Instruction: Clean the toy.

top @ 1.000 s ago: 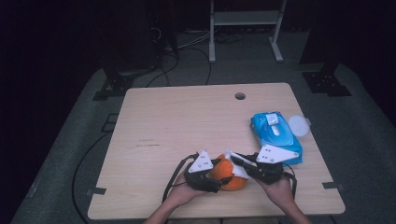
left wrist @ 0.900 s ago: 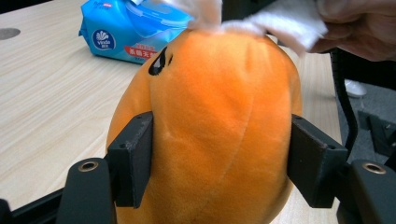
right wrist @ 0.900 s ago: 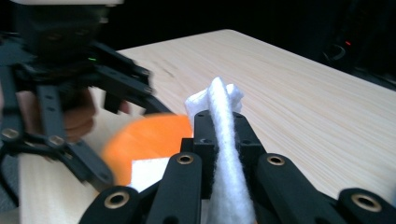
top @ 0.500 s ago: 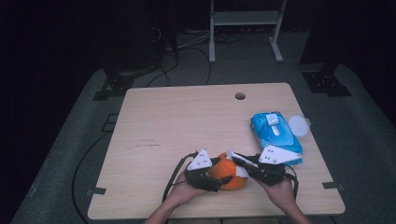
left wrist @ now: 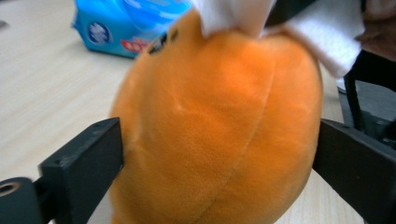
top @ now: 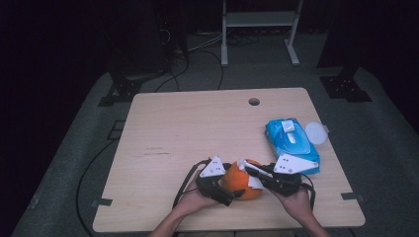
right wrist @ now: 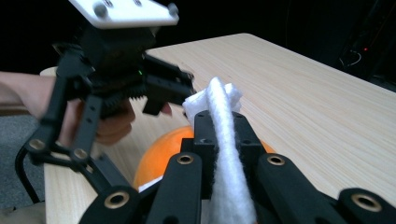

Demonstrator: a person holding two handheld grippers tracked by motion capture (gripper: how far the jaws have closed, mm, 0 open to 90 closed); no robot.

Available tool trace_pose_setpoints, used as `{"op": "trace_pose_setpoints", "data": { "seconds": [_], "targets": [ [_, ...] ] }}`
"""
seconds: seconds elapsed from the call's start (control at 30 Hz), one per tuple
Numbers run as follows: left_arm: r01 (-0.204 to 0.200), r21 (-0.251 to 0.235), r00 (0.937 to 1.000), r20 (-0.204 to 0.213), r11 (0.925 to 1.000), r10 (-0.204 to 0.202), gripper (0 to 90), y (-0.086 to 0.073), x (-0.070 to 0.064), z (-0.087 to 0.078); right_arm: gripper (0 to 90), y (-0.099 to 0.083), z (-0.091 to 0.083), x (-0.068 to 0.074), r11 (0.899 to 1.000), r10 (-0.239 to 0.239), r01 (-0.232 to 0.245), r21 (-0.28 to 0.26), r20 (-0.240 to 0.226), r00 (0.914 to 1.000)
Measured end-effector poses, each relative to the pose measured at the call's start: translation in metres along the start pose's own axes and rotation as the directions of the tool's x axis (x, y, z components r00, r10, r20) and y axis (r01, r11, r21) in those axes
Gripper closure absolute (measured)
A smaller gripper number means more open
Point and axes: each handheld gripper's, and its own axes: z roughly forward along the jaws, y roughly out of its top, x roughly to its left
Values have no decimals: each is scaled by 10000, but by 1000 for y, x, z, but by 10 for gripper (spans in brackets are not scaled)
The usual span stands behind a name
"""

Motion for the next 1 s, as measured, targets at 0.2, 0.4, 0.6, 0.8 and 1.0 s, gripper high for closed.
{"op": "trace_pose_setpoints", "data": {
  "seconds": [0.2, 0.4, 0.6, 0.8, 1.0],
  "targets": [
    [-404, -471, 9984, -404, 9981, 385, 383, 10, -7, -14, 827, 10, 5, 15, 9994, -254, 249, -251, -225, 9994],
    [-577, -729, 9971, -547, 9957, 538, 410, 23, -8, -32, 828, 11, -2, 2, 9975, 50, -40, -708, 139, 9999],
    [-330, -94, 9963, -792, 9994, 322, 382, 19, -7, -21, 827, 2, 8, 5, 9991, 272, -266, -325, 199, 9994],
    [-312, -129, 9969, -730, 9994, 302, 349, 16, -6, -21, 828, 4, 12, 10, 9995, 73, -75, -298, -48, 10000],
    [-261, -366, 9970, -734, 9990, 234, 293, 14, -7, -14, 828, -7, 4, -10, 9975, 690, -681, -188, 557, 9961]
  ]
}}
